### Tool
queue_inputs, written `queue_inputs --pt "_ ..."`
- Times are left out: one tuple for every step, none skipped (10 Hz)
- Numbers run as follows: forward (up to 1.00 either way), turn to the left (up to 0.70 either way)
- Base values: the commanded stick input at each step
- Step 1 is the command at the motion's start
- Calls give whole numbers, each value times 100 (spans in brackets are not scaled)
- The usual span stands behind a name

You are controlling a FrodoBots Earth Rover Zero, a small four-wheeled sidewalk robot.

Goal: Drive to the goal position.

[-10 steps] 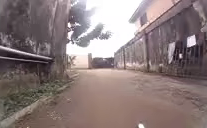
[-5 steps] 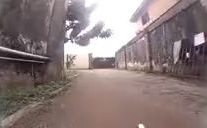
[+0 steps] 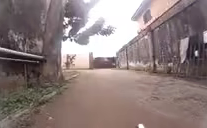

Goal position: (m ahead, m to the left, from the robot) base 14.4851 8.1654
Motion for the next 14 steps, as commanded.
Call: queue_inputs --pt "70 0" --pt "70 0" --pt "70 0" --pt "70 0" --pt "70 0" --pt "70 0" --pt "70 0" --pt "70 0" --pt "70 0" --pt "70 0" --pt "70 0" --pt "70 0" --pt "70 0" --pt "70 0"
